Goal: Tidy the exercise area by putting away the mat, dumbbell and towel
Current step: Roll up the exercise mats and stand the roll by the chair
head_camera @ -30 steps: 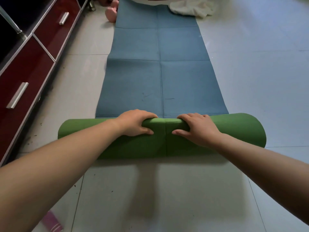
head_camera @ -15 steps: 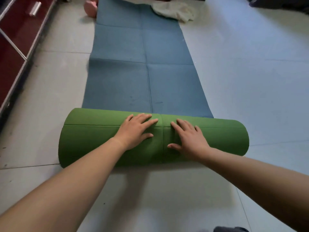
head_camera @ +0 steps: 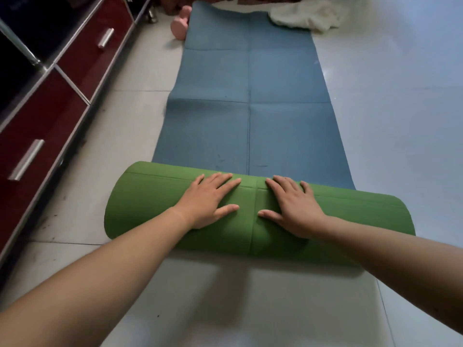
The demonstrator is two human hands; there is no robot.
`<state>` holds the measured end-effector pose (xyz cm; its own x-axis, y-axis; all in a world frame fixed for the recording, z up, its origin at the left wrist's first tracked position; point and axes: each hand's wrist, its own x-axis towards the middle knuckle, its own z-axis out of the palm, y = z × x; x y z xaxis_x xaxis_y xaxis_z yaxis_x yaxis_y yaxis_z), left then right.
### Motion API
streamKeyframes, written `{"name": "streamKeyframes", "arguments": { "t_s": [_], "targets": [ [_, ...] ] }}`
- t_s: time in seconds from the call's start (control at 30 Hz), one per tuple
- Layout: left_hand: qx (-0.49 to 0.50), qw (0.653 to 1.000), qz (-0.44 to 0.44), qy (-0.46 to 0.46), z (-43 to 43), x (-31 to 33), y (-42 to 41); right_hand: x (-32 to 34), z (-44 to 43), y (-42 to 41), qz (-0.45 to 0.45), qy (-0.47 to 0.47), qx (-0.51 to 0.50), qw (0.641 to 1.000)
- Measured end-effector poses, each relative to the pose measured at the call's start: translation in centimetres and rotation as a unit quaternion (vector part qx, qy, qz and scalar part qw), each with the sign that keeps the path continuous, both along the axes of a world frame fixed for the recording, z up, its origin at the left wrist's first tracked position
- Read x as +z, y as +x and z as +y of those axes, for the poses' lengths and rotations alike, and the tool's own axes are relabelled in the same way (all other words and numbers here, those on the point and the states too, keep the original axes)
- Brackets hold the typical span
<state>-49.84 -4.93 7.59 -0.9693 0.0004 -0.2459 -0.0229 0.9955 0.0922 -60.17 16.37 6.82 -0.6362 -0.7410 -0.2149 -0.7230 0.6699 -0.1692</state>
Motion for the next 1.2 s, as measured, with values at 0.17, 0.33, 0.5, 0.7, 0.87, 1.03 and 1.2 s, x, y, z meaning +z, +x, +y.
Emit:
{"name": "streamKeyframes", "arguments": {
  "t_s": [0.17,0.33,0.5,0.7,0.87,1.03,1.2],
  "targets": [
    [0.017,0.998,-0.057,-0.011,0.7,2.3,-2.4,0.3,0.0,-1.8,-0.022,-0.027,0.014,0.999],
    [-0.025,0.991,-0.131,-0.033,0.3,4.8,-3.3,0.1,-0.2,-2.5,-0.015,-0.032,0.03,0.999],
    [-0.036,0.99,-0.139,-0.01,-0.4,4.2,-5.1,0.7,-0.4,-3.7,-0.012,-0.041,0.029,0.999],
    [-0.063,0.97,-0.219,0.089,-1.3,2.2,-8.8,1.9,0.5,-3.0,-0.035,-0.007,0.029,0.999],
    [-0.054,0.973,-0.176,0.142,-2.8,1.0,-9.4,2.5,-0.5,-3.1,-0.019,0.063,-0.039,0.997],
    [-0.061,0.986,-0.107,0.116,-2.6,0.2,-8.0,3.0,-1.9,-2.3,-0.041,0.126,-0.067,0.989],
    [-0.059,0.987,-0.091,0.119,-3.1,-0.3,-8.3,2.1,-2.1,-2.7,-0.041,0.127,-0.091,0.987]
  ]
}}
